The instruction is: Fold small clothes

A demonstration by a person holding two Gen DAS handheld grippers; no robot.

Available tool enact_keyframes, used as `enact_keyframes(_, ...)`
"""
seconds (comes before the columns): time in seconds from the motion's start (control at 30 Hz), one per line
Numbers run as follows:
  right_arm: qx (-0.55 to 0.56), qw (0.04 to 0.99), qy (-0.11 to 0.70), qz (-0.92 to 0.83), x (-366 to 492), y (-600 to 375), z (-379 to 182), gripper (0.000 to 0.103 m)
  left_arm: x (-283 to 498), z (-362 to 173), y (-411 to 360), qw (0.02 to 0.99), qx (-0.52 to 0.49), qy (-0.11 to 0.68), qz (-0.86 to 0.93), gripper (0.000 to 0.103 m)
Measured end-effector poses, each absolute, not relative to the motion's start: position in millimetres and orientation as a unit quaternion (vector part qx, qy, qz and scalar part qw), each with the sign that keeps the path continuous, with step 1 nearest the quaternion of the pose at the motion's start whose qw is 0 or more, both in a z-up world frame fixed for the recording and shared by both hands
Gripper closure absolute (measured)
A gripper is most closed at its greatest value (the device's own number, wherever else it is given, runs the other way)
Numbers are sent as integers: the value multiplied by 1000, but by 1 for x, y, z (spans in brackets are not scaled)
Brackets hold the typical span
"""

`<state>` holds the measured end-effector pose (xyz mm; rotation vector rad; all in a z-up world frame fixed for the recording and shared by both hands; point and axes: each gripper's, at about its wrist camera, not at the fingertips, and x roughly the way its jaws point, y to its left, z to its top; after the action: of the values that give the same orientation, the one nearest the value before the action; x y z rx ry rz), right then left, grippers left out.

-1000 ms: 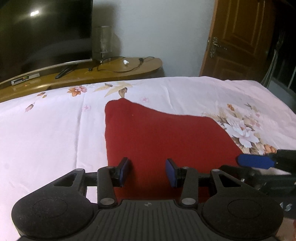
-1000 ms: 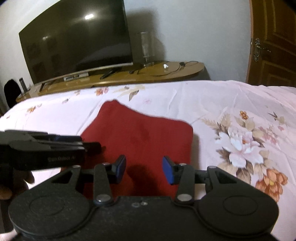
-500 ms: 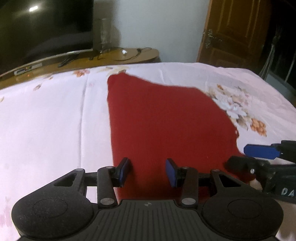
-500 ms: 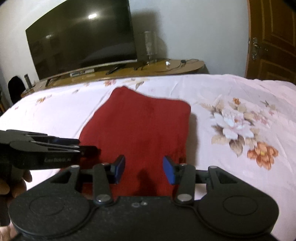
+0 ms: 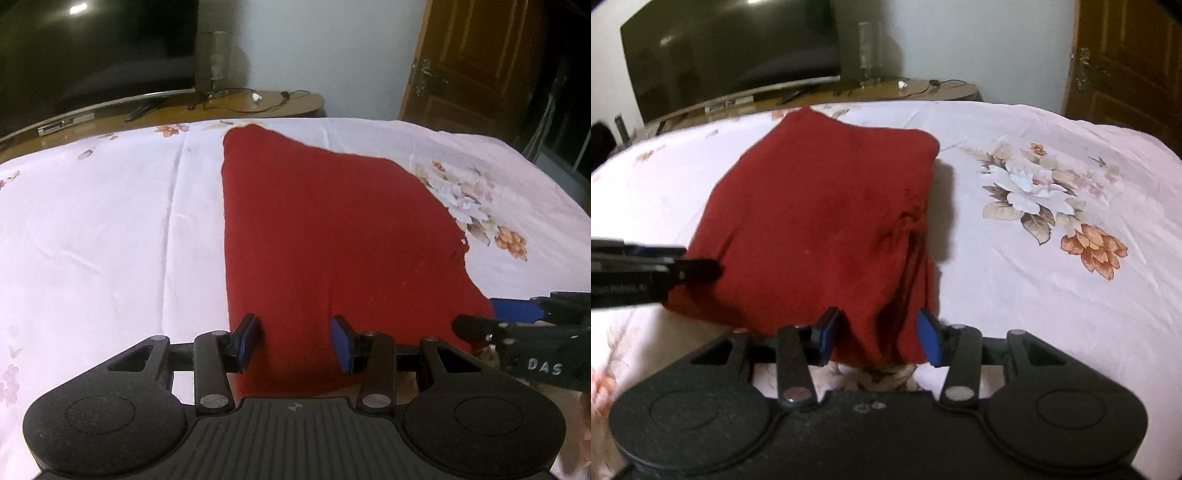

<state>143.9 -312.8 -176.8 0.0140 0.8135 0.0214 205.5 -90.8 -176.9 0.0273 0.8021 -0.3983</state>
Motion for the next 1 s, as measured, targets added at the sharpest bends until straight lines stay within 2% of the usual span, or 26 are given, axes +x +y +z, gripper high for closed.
enact_keyframes(0.3,31,935,353,33,138,-311,-143,56,208,-164,-92,901,16,388,-194,60)
enact_keyframes(1.0,46,939,338,31,185,-307,-137,55,259,-144,-98,916,1,350,-196,60)
